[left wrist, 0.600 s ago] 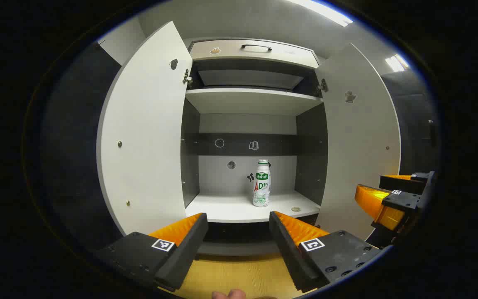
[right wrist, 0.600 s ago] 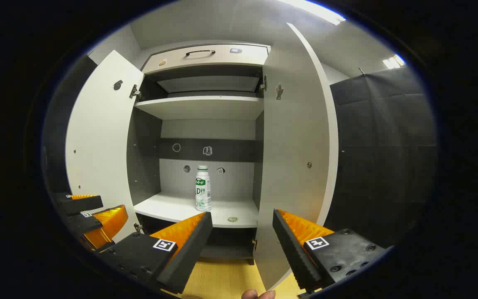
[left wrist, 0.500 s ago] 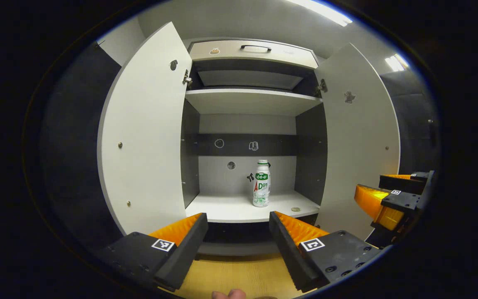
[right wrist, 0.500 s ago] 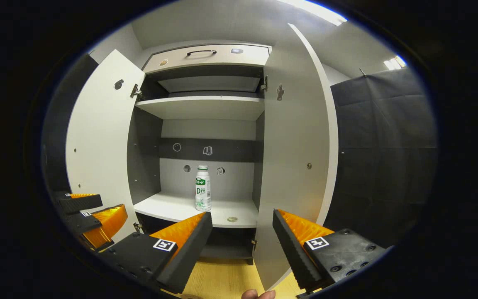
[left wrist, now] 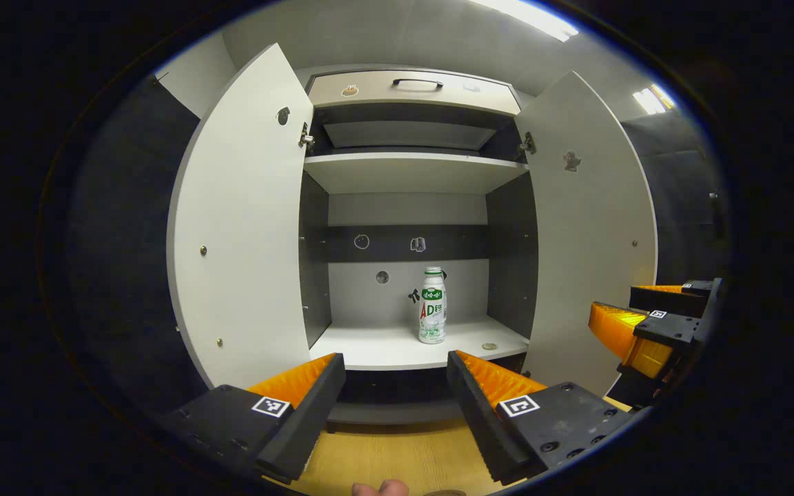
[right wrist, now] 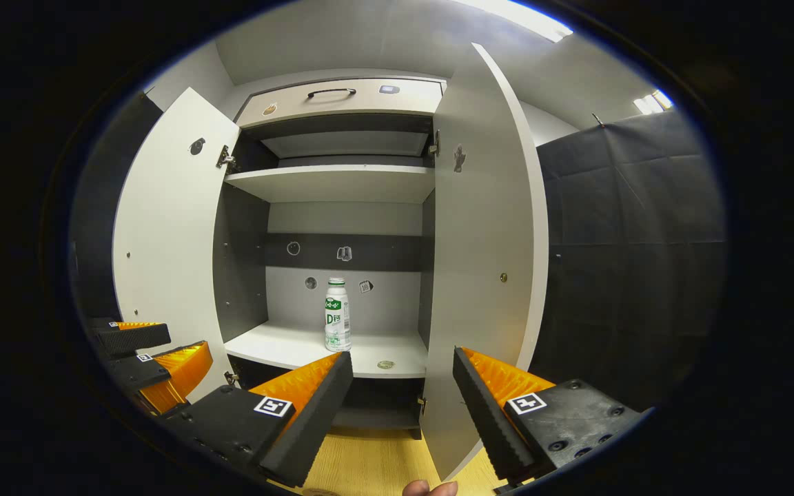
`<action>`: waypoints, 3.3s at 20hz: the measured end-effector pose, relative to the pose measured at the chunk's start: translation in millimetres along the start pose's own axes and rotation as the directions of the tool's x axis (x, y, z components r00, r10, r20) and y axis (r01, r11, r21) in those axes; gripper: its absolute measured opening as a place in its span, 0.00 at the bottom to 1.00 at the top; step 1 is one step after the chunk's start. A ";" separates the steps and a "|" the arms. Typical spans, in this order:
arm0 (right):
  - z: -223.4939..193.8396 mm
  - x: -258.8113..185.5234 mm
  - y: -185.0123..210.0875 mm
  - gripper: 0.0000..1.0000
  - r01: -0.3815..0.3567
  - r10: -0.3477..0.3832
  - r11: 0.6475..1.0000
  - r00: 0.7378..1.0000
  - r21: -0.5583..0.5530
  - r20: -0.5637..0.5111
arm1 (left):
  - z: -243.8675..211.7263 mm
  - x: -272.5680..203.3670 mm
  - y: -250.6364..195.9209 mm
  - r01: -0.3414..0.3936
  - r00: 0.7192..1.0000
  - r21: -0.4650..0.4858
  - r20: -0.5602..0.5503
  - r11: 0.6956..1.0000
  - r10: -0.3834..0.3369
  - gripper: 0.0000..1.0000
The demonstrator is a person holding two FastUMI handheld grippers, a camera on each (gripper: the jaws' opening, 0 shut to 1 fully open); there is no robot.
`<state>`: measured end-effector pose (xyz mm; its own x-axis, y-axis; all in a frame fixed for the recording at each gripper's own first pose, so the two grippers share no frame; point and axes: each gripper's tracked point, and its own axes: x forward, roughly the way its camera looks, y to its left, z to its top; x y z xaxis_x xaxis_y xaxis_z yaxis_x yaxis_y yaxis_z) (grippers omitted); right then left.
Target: Grasp the bottle in the cabinet with the left hand and place it on the coaster, then close the right door with the right hand and the left door with the left hand.
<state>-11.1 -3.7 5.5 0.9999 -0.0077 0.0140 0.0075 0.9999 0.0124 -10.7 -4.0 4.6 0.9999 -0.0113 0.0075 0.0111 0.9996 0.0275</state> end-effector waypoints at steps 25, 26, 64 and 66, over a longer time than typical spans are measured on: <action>-16.7 -40.7 -105.2 0.97 -0.036 0.036 0.999 0.999 -0.005 -0.012 | -11.0 264.3 -76.9 0.017 1.000 0.007 -0.020 1.000 -0.017 0.94; -17.5 -38.6 -113.0 0.97 -0.026 0.026 1.000 1.000 -0.001 -0.014 | -15.0 275.1 -74.8 0.007 1.000 0.017 -0.028 1.000 -0.006 0.94; -26.7 -34.5 -91.4 0.98 -0.025 0.025 1.000 0.998 -0.009 0.052 | -35.5 100.6 -63.6 0.080 0.995 0.002 0.059 0.997 -0.080 0.80; -27.2 -36.1 -79.8 0.97 -0.051 0.052 0.999 0.997 -0.017 0.058 | -58.0 76.3 -67.4 0.098 0.995 -0.023 0.036 0.995 -0.097 0.80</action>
<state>-47.4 -82.8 -23.2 0.9964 0.0435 0.0722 -0.0432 0.9991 -0.0052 65.3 -70.7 -54.6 0.9932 -0.1092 0.0406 0.1091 0.9940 0.0054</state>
